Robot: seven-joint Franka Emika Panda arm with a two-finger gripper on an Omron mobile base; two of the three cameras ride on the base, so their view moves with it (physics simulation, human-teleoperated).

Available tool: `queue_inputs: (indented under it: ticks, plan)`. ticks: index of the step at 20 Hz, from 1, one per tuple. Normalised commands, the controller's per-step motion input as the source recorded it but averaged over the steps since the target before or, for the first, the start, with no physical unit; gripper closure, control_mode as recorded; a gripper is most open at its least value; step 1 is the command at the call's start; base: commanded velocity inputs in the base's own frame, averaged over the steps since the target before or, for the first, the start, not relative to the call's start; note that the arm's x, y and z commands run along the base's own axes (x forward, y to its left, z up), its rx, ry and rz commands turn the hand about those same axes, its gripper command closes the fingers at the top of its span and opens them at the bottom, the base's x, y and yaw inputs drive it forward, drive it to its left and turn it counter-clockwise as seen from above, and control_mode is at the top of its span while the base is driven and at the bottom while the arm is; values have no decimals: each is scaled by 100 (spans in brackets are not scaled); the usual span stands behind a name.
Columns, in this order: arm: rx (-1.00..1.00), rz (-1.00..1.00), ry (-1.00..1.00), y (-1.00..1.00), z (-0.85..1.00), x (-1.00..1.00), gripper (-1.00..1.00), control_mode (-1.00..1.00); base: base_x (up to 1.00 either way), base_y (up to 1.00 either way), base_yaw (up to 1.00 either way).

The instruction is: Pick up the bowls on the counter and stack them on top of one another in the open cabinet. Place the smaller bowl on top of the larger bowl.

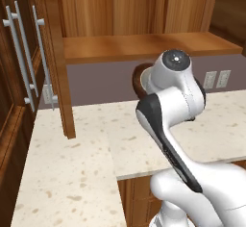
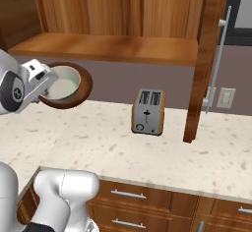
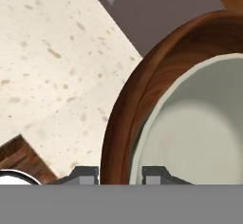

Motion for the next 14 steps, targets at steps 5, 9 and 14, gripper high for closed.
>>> queue_inputs:
  ticks: [5,9,14]
  plan:
    - [-5,13,-10,0,57,-16,100,-100,0,0,0]
    - [-6,11,-14,0,55,-12,100,-100,0,0,0]
    - [-6,9,-17,0,49,-6,100,-100,0,0,0]
